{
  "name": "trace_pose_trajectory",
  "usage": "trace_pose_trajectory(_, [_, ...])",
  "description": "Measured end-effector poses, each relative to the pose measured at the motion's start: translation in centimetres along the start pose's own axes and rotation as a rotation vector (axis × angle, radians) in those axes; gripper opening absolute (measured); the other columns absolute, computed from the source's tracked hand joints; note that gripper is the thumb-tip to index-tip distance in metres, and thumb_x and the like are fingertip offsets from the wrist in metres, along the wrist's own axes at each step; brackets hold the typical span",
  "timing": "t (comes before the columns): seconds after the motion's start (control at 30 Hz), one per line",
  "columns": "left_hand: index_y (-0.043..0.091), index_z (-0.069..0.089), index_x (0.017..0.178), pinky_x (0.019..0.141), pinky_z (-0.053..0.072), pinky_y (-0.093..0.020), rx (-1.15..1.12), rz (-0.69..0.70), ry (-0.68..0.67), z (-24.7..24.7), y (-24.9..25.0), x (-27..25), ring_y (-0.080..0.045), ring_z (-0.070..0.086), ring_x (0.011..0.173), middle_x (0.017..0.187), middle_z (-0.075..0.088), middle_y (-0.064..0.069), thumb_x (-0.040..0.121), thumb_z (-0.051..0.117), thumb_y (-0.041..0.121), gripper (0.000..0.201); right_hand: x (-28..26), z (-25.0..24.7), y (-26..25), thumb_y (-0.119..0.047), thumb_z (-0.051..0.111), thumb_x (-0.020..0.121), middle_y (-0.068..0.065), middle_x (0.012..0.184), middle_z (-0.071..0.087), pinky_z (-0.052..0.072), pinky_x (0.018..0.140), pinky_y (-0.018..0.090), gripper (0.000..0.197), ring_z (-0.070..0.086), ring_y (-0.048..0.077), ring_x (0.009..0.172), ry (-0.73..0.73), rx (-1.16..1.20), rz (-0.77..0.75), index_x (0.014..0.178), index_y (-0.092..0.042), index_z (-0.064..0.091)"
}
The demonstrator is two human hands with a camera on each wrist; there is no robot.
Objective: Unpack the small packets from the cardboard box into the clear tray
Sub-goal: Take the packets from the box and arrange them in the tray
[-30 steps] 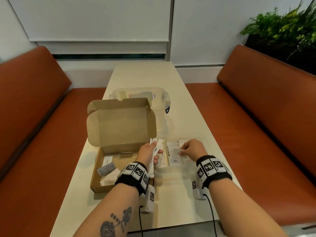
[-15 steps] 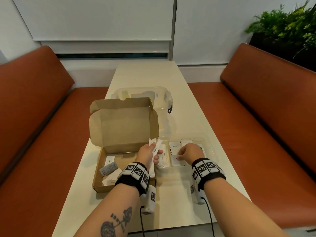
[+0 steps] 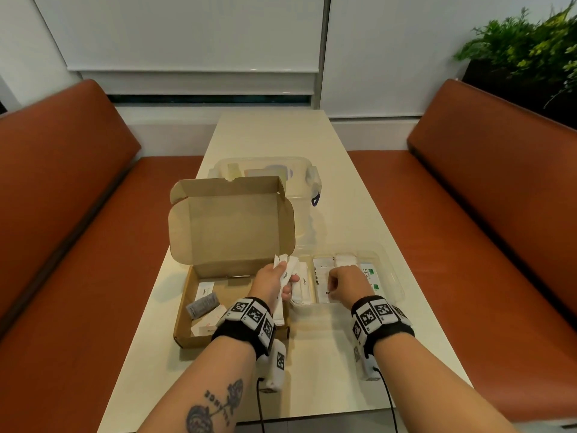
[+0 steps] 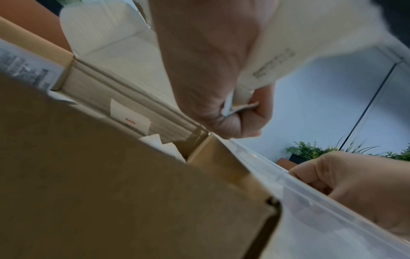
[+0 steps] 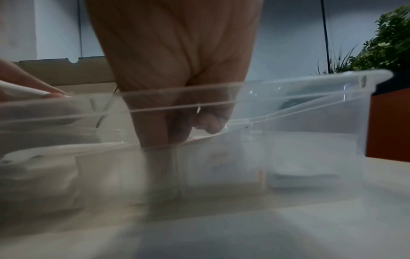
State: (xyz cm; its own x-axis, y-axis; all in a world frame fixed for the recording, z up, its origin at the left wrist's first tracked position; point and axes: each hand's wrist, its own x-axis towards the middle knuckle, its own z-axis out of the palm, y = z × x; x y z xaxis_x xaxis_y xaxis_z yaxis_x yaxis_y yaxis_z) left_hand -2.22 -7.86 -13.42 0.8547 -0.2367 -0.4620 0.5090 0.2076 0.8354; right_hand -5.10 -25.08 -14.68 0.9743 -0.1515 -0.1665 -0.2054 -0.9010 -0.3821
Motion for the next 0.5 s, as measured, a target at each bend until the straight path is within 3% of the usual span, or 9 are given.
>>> trace_pose_trajectory(0.23, [0.006, 0.052, 0.102, 0.035, 0.03, -0.014, -0.003, -0.003, 0.005, 0.07, -0.06, 0.03, -0.008, 0.036, 0.035, 0.072, 0.058, -0.011, 0.103, 0.037, 0.017, 0.018, -0.23, -0.21, -0.28, -0.005, 0.061, 0.08, 0.005, 0.092, 0.067, 0.052, 0.081, 0.031, 0.013, 0.059, 0.021, 0.093, -0.012, -0.143, -0.038, 0.074, -0.017, 0.061])
trace_pose_trajectory(0.37, [0.005, 0.052, 0.105, 0.036, 0.03, -0.015, -0.004, -0.003, 0.01, 0.18, -0.18, 0.03, -0.008, 0.037, 0.035, 0.071, 0.059, -0.011, 0.103, 0.038, 0.017, 0.018, -0.21, 0.0, -0.48, -0.01, 0.056, 0.083, 0.004, 0.084, 0.059, 0.05, 0.077, 0.031, 0.023, 0.054, 0.021, 0.081, 0.006, -0.176, -0.005, 0.066, -0.02, 0.044])
trace_pose_trajectory(0.5, [0.004, 0.051, 0.109, 0.036, 0.03, -0.015, 0.001, -0.017, 0.013, 0.33, -0.19, 0.15, -0.009, 0.036, 0.036, 0.071, 0.058, -0.011, 0.103, 0.038, 0.019, 0.02, -0.36, -0.05, -0.65, -0.011, 0.055, 0.083, 0.001, 0.079, 0.052, 0.048, 0.073, 0.029, 0.014, 0.047, 0.018, 0.075, 0.014, -0.173, 0.002, 0.073, -0.019, 0.047])
